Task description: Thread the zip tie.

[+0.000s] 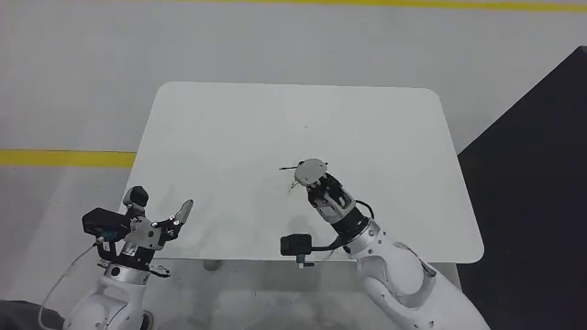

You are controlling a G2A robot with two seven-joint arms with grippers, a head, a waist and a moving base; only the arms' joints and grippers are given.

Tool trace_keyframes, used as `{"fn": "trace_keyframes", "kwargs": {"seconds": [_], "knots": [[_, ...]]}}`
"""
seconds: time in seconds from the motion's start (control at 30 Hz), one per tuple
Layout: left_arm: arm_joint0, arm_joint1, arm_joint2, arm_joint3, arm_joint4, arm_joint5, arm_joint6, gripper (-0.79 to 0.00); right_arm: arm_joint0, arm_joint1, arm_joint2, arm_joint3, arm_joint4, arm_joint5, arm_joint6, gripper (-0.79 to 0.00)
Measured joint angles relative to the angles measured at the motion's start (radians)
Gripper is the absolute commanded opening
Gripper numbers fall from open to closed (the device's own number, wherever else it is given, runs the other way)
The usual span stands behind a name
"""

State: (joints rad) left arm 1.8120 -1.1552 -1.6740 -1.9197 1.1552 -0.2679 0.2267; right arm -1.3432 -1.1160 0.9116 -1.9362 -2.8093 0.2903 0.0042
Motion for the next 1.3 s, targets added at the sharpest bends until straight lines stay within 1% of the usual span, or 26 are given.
{"fn": "trace_keyframes", "kwargs": {"seconds": [0.03,0.07,0.1,0.17,0.23,0.33,0.53,0.67,0.8,0.87,0.97,1.07,1.3], "knots": [[0.000,0.000,0.000,0.000,0.000,0.000,0.000,0.000,-0.004,0.003,0.003,-0.015,-0.089,0.010,-0.006,-0.785],[0.000,0.000,0.000,0.000,0.000,0.000,0.000,0.000,0.003,0.012,0.019,-0.024,-0.180,0.044,-0.044,-0.785],[0.000,0.000,0.000,0.000,0.000,0.000,0.000,0.000,0.015,0.022,0.038,-0.016,-0.227,0.072,-0.085,-0.785],[0.000,0.000,0.000,0.000,0.000,0.000,0.000,0.000,0.025,0.050,0.067,0.004,-0.267,0.113,-0.173,-0.785],[0.000,0.000,0.000,0.000,0.000,0.000,0.000,0.000,0.012,0.068,0.069,0.000,-0.265,0.115,-0.204,-0.785],[0.000,0.000,0.000,0.000,0.000,0.000,0.000,0.000,0.016,0.093,0.068,-0.002,-0.262,0.080,-0.230,-0.785],[0.000,0.000,0.000,0.000,0.000,0.000,0.000,0.000,0.067,0.145,0.029,-0.010,-0.262,-0.001,-0.258,-0.785],[0.000,0.000,0.000,0.000,0.000,0.000,0.000,0.000,0.135,0.199,-0.019,-0.008,-0.263,-0.078,-0.280,-0.785],[0.000,0.000,0.000,0.000,0.000,0.000,0.000,0.000,0.202,0.245,-0.120,-0.013,-0.263,-0.175,-0.233,-0.785],[0.000,0.000,0.000,0.000,0.000,0.000,0.000,0.000,0.242,0.267,-0.184,-0.017,-0.263,-0.225,-0.180,-0.785],[0.000,0.000,0.000,0.000,0.000,0.000,0.000,0.000,0.273,0.288,-0.274,-0.036,-0.263,-0.295,-0.108,-0.785],[0.000,0.000,0.000,0.000,0.000,0.000,0.000,0.000,0.283,0.297,-0.334,-0.068,-0.263,-0.331,-0.076,-0.785],[0.000,0.000,0.000,0.000,0.000,0.000,0.000,0.000,0.283,0.297,-0.340,-0.071,-0.263,-0.334,-0.073,-0.785]]}}
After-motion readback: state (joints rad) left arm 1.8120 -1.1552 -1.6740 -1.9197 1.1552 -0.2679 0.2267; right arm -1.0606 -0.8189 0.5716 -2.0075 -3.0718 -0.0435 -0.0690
